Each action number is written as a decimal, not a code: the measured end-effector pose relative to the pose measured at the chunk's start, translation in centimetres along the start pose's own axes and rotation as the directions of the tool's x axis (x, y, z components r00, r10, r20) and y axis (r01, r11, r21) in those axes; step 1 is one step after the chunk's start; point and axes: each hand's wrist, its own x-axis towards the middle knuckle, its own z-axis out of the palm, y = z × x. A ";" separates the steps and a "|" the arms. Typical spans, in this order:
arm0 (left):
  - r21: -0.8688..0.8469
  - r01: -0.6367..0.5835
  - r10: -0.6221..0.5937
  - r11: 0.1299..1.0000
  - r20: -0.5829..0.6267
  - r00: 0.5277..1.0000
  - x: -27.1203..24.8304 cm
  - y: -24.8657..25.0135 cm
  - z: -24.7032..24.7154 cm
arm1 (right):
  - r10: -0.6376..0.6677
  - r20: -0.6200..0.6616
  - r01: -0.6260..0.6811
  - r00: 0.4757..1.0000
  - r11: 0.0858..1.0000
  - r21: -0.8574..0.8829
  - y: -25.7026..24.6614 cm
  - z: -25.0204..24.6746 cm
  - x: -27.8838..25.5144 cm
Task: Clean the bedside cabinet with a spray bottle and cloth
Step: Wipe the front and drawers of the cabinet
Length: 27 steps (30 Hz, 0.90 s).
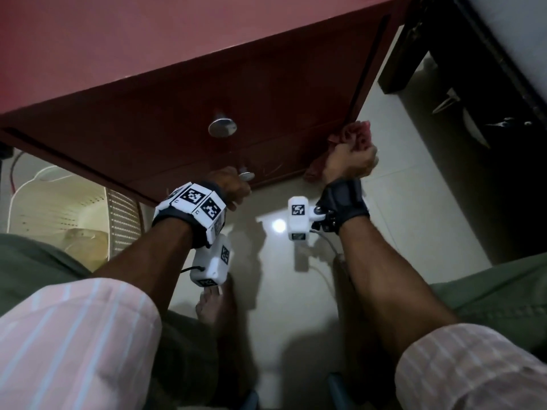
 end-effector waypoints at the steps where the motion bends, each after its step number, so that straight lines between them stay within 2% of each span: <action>1: 0.005 0.001 -0.001 1.000 0.008 1.000 0.1 0.0 0.0 | -0.005 0.034 0.005 0.999 1.000 0.005 -0.5 0.5 -1.3; 3: -0.018 0.012 -0.011 1.000 0.032 0.999 0.2 0.1 0.1 | -0.130 0.167 0.131 0.977 0.991 0.004 -0.8 0.5 -5.7; 4: -0.047 0.015 -0.012 0.999 0.051 0.999 0.1 0.1 0.4 | -0.236 0.243 0.242 0.941 0.970 0.004 -0.5 0.2 -8.0; 6: -0.074 0.010 -0.004 0.997 0.079 0.997 0.5 0.2 1.1 | -0.447 0.333 0.459 0.831 0.887 0.047 -0.5 -0.9 -10.2; 7: -0.070 0.004 0.003 0.998 0.099 0.995 0.6 0.5 1.4 | -0.539 0.301 0.540 0.787 0.837 0.085 -1.0 -1.2 -9.7; 8: -0.063 -0.016 0.023 0.998 0.112 0.993 0.7 0.9 1.8 | -0.599 0.236 0.587 0.765 0.800 0.126 -1.7 -1.2 -8.4; 11: -0.091 -0.075 0.085 0.993 0.113 0.990 1.0 2.0 2.8 | -0.641 0.028 0.629 0.767 0.760 0.167 -3.6 -1.3 -3.7; 13: -0.095 -0.112 0.120 0.989 0.081 0.990 1.3 2.5 3.2 | -0.664 -0.008 0.661 0.747 0.742 0.111 -3.5 -0.4 -1.8; 15: -0.078 -0.121 0.127 0.990 0.076 0.989 1.6 2.6 3.6 | -0.622 0.095 0.620 0.777 0.783 0.057 -1.7 0.6 -1.7; 16: -0.067 -0.118 0.123 0.991 0.076 0.989 1.7 2.6 3.7 | -0.561 0.138 0.564 0.816 0.826 0.024 -0.5 1.0 -1.8; 18: -0.060 -0.106 0.110 0.993 0.069 0.991 1.7 2.5 3.8 | -0.380 0.209 0.386 0.901 0.922 0.013 3.0 1.3 -0.7; 19: -0.057 -0.105 0.108 0.993 0.062 0.992 1.6 2.4 3.8 | -0.279 0.263 0.282 0.924 0.959 0.029 4.1 0.8 -0.2; 20: -0.052 -0.105 0.108 0.993 0.059 0.992 1.6 2.3 3.8 | -0.181 0.323 0.190 0.929 0.982 0.003 5.1 0.3 0.5; 22: -0.056 -0.106 0.109 0.993 0.047 0.993 1.5 2.2 3.6 | 0.006 0.450 0.041 0.893 0.995 -0.094 4.8 -0.1 0.6; 23: -0.063 -0.108 0.111 0.992 0.041 0.993 1.6 2.2 3.3 | 0.080 0.423 -0.040 0.902 0.994 -0.104 4.5 0.6 0.0; 25: -0.068 -0.106 0.109 0.992 0.044 0.993 1.6 1.9 3.0 | 0.074 0.294 -0.062 0.953 0.997 -0.049 3.3 2.3 -1.9; 27: -0.044 -0.101 0.104 0.994 0.058 0.993 1.7 1.8 3.0 | 0.079 0.333 -0.076 0.939 0.997 -0.022 2.8 3.6 -4.7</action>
